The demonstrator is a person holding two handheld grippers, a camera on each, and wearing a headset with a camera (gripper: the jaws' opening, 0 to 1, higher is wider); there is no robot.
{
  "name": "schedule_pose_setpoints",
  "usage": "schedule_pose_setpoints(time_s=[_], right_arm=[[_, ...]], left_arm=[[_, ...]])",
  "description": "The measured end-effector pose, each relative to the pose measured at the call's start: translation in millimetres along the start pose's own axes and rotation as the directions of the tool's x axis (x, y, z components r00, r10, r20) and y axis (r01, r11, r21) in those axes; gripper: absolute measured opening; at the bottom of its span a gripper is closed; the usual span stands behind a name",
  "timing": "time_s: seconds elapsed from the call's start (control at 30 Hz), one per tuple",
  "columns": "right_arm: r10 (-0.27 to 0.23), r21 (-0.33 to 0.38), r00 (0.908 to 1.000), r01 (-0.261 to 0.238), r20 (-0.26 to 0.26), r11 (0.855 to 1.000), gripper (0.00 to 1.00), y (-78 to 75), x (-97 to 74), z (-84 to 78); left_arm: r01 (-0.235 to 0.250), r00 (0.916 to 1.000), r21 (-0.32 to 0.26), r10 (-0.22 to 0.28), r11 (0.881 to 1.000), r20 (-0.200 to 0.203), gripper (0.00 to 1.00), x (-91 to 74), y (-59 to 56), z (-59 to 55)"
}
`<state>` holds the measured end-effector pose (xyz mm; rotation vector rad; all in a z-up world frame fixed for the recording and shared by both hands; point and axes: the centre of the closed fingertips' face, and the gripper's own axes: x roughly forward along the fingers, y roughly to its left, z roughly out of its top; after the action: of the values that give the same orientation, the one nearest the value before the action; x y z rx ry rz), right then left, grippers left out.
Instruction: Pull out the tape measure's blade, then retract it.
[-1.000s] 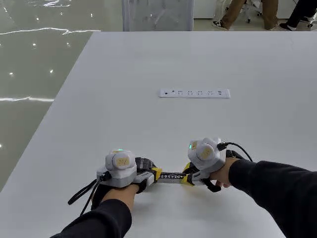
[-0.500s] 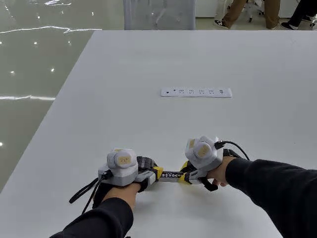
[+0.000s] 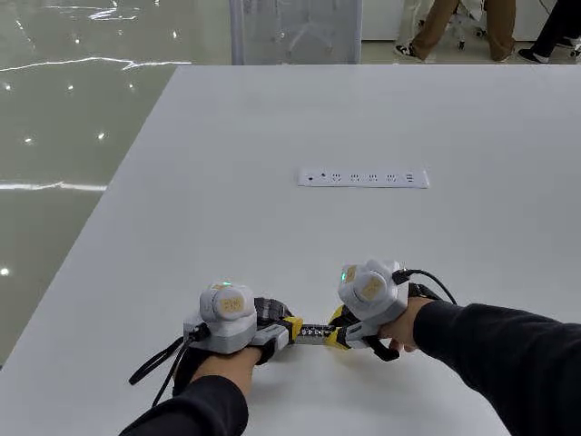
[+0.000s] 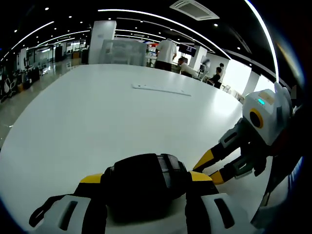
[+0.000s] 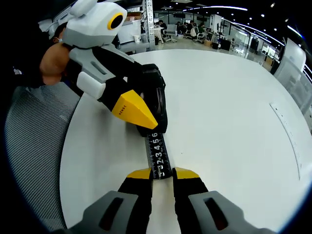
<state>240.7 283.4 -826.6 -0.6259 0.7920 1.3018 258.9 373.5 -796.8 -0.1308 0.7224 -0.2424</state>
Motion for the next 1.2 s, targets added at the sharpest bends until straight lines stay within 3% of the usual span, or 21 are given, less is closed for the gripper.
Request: schedule_pose_setpoints(time_s=[1.2], right_arm=[[0.025, -0.02, 0.9991, -0.024, 0.033, 1.0, 0.12, 8.0, 20.9, 31.6]], left_arm=[[0.002, 1.0, -0.012, -0.002, 1.0, -0.006, 0.61, 0.6, 0.3, 0.0]])
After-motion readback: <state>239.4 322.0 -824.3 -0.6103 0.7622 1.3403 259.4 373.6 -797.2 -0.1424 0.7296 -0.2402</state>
